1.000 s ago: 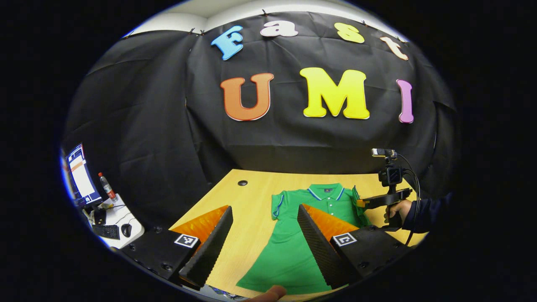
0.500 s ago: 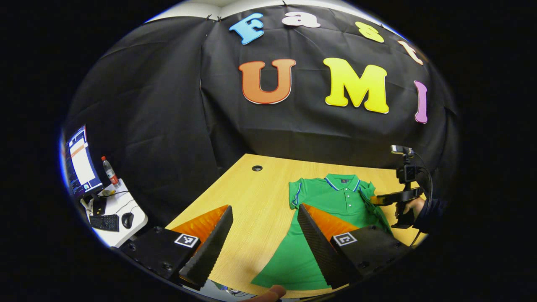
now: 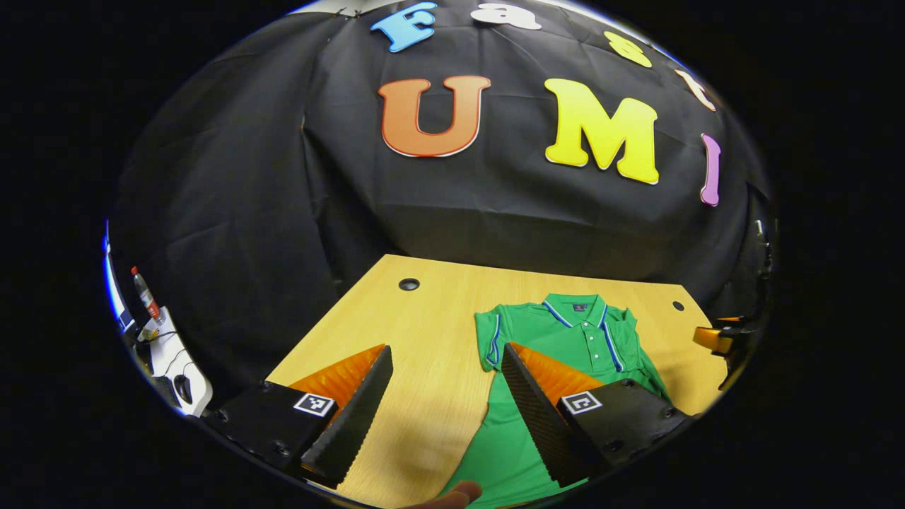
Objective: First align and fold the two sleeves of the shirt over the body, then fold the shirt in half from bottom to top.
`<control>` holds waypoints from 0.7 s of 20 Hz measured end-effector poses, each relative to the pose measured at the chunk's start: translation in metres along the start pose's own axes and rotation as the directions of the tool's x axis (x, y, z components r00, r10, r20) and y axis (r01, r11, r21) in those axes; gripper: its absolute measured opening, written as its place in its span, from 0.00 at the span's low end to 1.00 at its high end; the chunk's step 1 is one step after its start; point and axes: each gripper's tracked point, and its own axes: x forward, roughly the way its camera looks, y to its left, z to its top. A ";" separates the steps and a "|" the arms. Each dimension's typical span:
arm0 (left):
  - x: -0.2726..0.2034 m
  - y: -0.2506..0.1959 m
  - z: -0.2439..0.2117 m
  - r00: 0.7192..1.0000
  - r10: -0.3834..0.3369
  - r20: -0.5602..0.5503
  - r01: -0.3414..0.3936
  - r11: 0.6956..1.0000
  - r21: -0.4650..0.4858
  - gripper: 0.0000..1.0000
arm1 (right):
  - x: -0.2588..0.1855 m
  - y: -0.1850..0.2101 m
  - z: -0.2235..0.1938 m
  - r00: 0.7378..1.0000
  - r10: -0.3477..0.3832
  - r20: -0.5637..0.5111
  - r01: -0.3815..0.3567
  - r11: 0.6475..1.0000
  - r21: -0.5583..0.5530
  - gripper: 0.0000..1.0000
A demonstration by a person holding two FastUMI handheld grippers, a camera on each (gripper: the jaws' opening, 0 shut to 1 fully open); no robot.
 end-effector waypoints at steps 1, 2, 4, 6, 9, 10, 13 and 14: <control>0.011 -0.006 0.000 1.000 -0.021 -0.009 0.021 1.000 0.007 1.00 | -0.016 -0.004 0.002 1.000 -0.012 0.015 0.012 1.000 0.010 0.95; 0.024 -0.012 -0.001 0.999 -0.041 -0.019 0.042 0.999 0.011 1.00 | -0.031 -0.007 0.005 0.999 -0.025 0.032 0.024 1.000 0.020 0.95; 0.045 -0.026 -0.004 0.995 -0.087 -0.043 0.088 0.996 0.021 1.00 | -0.063 -0.007 0.013 0.997 -0.041 0.068 0.037 0.998 0.050 0.99; 0.067 -0.042 -0.007 0.990 -0.127 -0.062 0.130 0.991 0.044 1.00 | -0.099 -0.007 0.020 0.994 -0.054 0.099 0.048 0.997 0.068 0.99; 0.100 -0.058 -0.019 0.983 -0.155 -0.102 0.161 0.985 0.057 1.00 | -0.152 -0.011 0.026 0.984 -0.100 0.145 0.086 0.991 0.101 0.95; 0.112 -0.064 -0.023 0.979 -0.161 -0.122 0.170 0.984 0.060 1.00 | -0.172 -0.013 0.023 0.980 -0.123 0.158 0.107 0.988 0.108 0.95; 0.145 -0.079 -0.045 0.961 -0.191 -0.201 0.207 0.976 0.061 1.00 | -0.210 0.000 0.007 0.981 -0.135 0.138 0.119 0.986 0.113 0.99; 0.160 -0.078 -0.054 0.959 -0.174 -0.225 0.194 0.979 0.068 1.00 | -0.219 0.006 0.004 0.981 -0.136 0.136 0.122 0.986 0.111 0.99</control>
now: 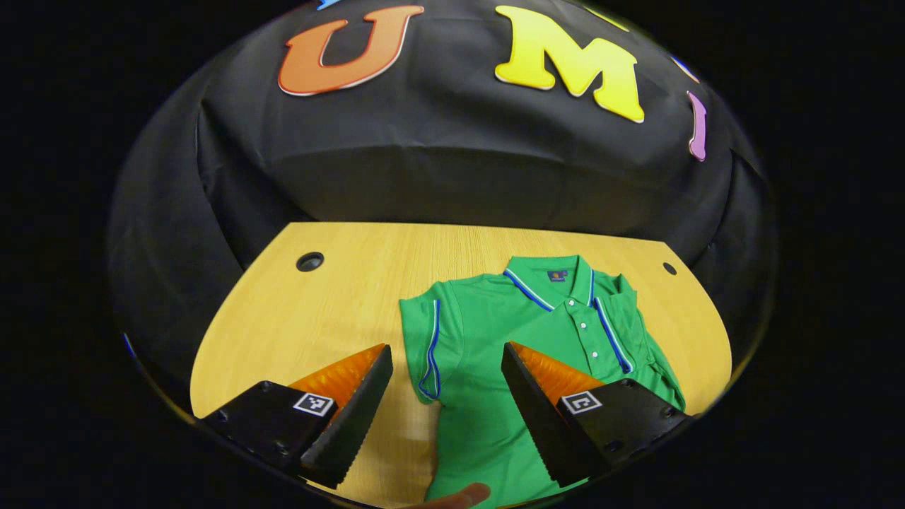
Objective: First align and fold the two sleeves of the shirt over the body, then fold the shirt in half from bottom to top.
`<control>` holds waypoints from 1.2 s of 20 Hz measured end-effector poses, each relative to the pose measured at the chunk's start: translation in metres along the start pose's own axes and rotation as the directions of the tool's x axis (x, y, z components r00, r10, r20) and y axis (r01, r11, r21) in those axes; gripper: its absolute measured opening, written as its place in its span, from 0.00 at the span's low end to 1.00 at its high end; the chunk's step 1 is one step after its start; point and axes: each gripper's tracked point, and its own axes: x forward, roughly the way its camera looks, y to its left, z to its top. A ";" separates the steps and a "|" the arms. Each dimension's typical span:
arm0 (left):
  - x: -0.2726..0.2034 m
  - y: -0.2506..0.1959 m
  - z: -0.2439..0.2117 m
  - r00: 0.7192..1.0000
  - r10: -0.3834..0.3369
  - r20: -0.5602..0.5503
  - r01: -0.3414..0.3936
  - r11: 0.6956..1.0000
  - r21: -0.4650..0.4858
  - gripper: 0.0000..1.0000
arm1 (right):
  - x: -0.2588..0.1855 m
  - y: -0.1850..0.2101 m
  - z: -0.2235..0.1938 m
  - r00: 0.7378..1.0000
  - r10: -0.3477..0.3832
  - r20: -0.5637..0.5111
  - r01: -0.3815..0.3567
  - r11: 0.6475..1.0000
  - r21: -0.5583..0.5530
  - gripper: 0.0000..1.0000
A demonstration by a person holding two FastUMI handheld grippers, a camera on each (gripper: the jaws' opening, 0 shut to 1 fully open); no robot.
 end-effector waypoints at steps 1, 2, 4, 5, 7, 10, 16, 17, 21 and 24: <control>0.013 0.004 -0.004 1.000 0.015 -0.026 -0.015 1.000 0.002 1.00 | -0.008 0.003 0.002 1.000 -0.008 0.006 0.008 1.000 -0.004 0.95; 0.028 0.007 -0.013 0.998 0.032 -0.060 -0.032 0.999 0.002 1.00 | -0.014 0.006 0.003 1.000 -0.011 0.013 0.011 1.000 -0.006 0.95; 0.044 0.010 -0.025 0.991 0.045 -0.124 -0.045 0.999 0.003 1.00 | -0.022 0.015 0.003 1.000 -0.009 0.012 0.009 1.000 -0.007 0.99; 0.050 0.013 -0.026 0.989 0.049 -0.137 -0.048 0.999 0.010 1.00 | -0.023 0.018 0.002 1.000 -0.004 0.006 0.004 1.000 -0.009 0.99; 0.057 0.017 -0.029 0.987 0.063 -0.145 -0.061 0.998 0.020 1.00 | -0.017 0.024 -0.010 0.999 0.004 -0.034 -0.005 1.000 -0.029 0.99; 0.061 0.022 -0.035 0.981 0.087 -0.174 -0.082 0.996 0.033 0.84 | -0.011 0.038 -0.031 0.996 0.026 -0.090 -0.029 0.999 -0.030 0.95; 0.070 0.025 -0.030 0.978 0.105 -0.181 -0.101 0.994 0.027 0.56 | 0.000 0.054 -0.033 0.994 0.050 -0.099 -0.059 0.994 -0.094 0.99; 0.071 0.029 -0.030 0.976 0.115 -0.185 -0.112 0.993 0.025 0.61 | 0.001 0.055 -0.034 0.993 0.050 -0.104 -0.061 0.993 -0.099 0.96; 0.077 0.016 -0.035 0.974 0.046 -0.222 -0.048 0.999 -0.004 0.33 | 0.006 0.053 -0.036 0.992 0.051 -0.113 -0.063 0.992 -0.105 0.99; 0.081 0.017 -0.036 0.971 0.050 -0.235 -0.045 0.999 0.028 0.20 | 0.009 0.050 -0.037 0.992 0.053 -0.118 -0.065 0.993 -0.100 0.97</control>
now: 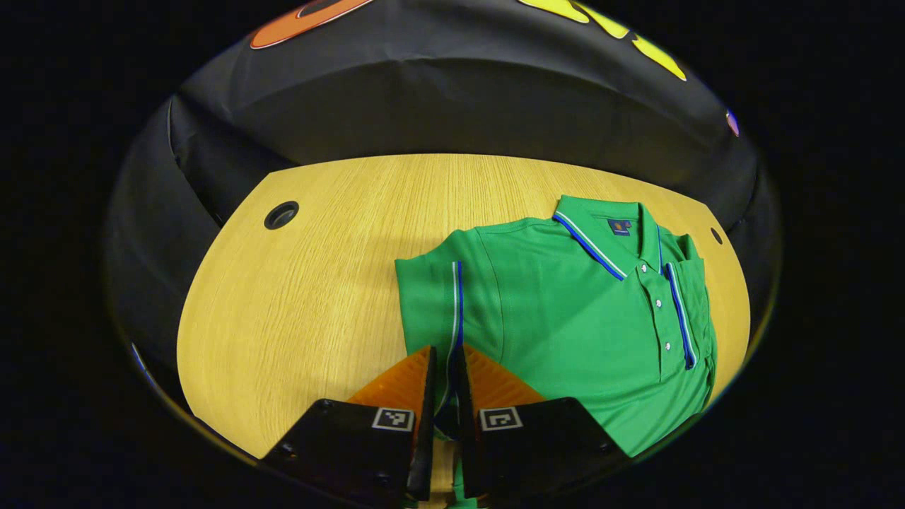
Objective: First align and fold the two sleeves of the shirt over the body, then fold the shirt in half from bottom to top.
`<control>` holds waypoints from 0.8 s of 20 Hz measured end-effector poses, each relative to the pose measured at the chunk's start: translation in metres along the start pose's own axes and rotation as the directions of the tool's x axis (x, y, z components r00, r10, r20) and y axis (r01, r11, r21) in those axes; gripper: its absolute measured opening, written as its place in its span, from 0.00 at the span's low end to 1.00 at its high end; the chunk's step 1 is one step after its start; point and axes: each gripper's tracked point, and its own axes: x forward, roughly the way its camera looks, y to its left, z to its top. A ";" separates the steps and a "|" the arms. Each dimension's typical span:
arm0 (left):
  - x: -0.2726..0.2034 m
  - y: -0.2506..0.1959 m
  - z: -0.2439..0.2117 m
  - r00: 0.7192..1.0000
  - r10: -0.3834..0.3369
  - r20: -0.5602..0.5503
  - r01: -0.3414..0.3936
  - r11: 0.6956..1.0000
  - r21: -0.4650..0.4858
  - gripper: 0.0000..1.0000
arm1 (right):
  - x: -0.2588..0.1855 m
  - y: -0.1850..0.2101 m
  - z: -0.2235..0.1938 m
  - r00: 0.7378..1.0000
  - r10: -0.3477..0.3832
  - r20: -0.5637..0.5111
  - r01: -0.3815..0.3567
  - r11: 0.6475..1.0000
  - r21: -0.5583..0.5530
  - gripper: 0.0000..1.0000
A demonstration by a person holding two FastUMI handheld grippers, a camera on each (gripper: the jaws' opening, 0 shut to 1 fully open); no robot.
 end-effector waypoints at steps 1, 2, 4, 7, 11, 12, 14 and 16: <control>-0.001 0.001 0.001 1.000 0.004 -0.005 -0.004 1.000 0.009 0.16 | 0.001 -0.002 0.001 1.000 0.001 0.001 -0.001 1.000 0.002 0.97; 0.000 0.001 0.000 1.000 0.005 -0.009 -0.005 1.000 0.015 0.10 | 0.002 -0.002 0.001 1.000 0.002 0.003 -0.002 1.000 0.005 0.97; 0.000 0.000 0.000 1.000 0.005 -0.023 -0.004 1.000 0.022 0.04 | 0.003 -0.007 0.003 1.000 0.006 0.011 -0.006 1.000 0.012 0.95; -0.001 0.001 0.000 0.999 0.007 -0.051 -0.004 0.999 0.050 0.03 | 0.003 -0.017 0.008 1.000 0.013 0.026 -0.014 0.999 0.032 0.96; -0.009 0.007 0.008 0.999 0.037 -0.036 -0.034 0.996 0.082 0.03 | 0.004 -0.029 0.010 0.999 0.014 0.044 -0.016 0.999 0.051 0.97; -0.013 0.009 0.010 0.999 0.042 -0.028 -0.039 0.996 0.081 0.03 | 0.004 -0.033 0.009 0.999 0.012 0.045 -0.014 0.998 0.055 0.97; -0.021 0.003 0.013 0.999 0.032 -0.015 -0.031 0.997 0.070 0.03 | 0.006 -0.036 0.004 0.999 0.013 0.037 -0.016 0.998 0.064 0.96; -0.025 -0.002 0.020 1.000 0.030 0.009 -0.031 0.997 0.072 0.03 | 0.008 -0.038 -0.001 1.000 0.018 0.022 -0.020 0.997 0.073 0.95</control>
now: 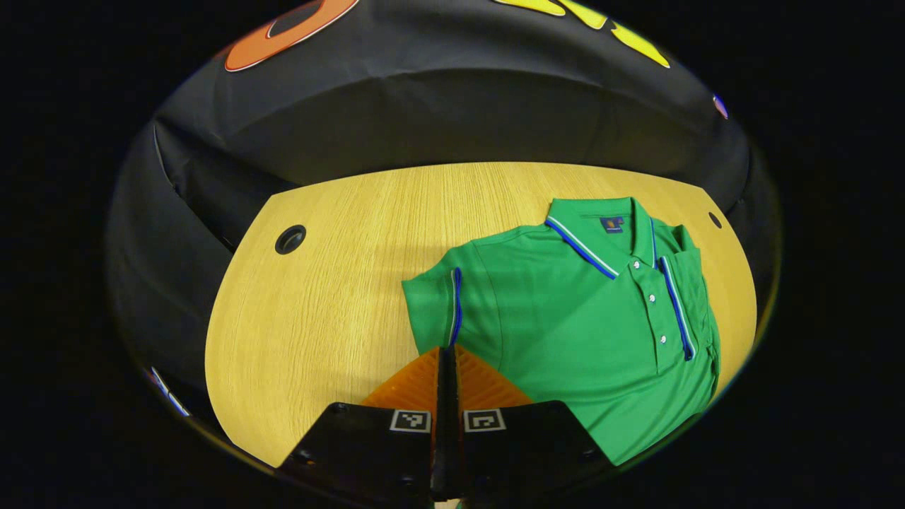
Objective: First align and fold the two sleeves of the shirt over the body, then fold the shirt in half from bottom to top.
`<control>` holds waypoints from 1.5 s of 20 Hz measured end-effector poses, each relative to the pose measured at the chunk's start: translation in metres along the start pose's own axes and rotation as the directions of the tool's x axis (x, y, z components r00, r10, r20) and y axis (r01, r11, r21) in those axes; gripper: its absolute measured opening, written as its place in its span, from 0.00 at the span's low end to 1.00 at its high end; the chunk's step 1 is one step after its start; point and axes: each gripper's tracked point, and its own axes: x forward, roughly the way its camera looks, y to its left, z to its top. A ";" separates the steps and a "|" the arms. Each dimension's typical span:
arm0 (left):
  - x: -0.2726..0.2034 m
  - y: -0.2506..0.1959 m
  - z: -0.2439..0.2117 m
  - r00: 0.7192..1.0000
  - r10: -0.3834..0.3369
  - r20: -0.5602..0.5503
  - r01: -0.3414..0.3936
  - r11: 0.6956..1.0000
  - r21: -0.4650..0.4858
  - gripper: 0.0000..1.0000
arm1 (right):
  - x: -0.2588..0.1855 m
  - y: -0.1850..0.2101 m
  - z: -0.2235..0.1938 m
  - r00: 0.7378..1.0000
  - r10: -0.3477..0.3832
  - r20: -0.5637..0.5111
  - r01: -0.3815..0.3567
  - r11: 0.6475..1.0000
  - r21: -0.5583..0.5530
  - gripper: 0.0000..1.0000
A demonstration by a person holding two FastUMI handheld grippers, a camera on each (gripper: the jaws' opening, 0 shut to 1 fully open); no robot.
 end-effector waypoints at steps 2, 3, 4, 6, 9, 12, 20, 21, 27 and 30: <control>-0.007 -0.009 0.007 1.000 -0.017 0.018 0.017 1.000 0.010 0.03 | 0.002 0.000 -0.003 1.000 0.003 -0.009 -0.003 1.000 0.003 0.95; -0.009 -0.015 0.009 0.999 -0.026 0.022 0.026 1.000 0.014 0.03 | 0.002 -0.001 -0.005 1.000 0.005 -0.013 -0.005 1.000 0.000 0.97; -0.012 -0.023 0.012 0.999 -0.039 0.027 0.039 0.999 0.016 0.03 | 0.002 -0.001 -0.005 1.000 0.006 -0.015 -0.006 1.000 -0.003 0.97; -0.016 -0.041 0.018 0.997 -0.066 0.040 0.065 0.998 0.026 0.03 | 0.003 -0.002 -0.007 1.000 0.003 -0.020 -0.003 1.000 -0.008 0.97; -0.020 -0.067 0.025 0.994 -0.100 0.053 0.097 0.993 0.060 0.03 | 0.004 -0.006 -0.011 1.000 -0.008 -0.026 0.007 1.000 -0.007 0.97; -0.018 -0.088 0.028 0.991 -0.123 0.054 0.118 0.990 0.082 0.03 | 0.004 -0.014 -0.016 0.999 -0.030 -0.033 0.030 1.000 0.001 0.96; -0.001 -0.126 0.018 0.986 -0.166 -0.009 0.166 0.979 0.118 0.03 | 0.007 -0.039 -0.031 0.994 -0.087 -0.067 0.089 0.996 0.029 0.96; -0.001 -0.130 0.016 0.982 -0.186 -0.022 0.187 0.975 0.122 0.04 | 0.009 -0.041 -0.032 0.993 -0.095 -0.069 0.098 0.995 0.027 0.97; -0.025 -0.132 0.024 0.970 -0.243 0.018 0.240 0.967 0.085 0.91 | 0.024 -0.050 -0.035 0.991 -0.106 -0.080 0.109 0.993 0.045 0.97; -0.046 -0.118 0.019 0.975 -0.223 0.015 0.223 0.975 0.023 0.94 | 0.034 -0.048 -0.040 0.991 -0.087 -0.097 0.093 0.994 0.057 0.97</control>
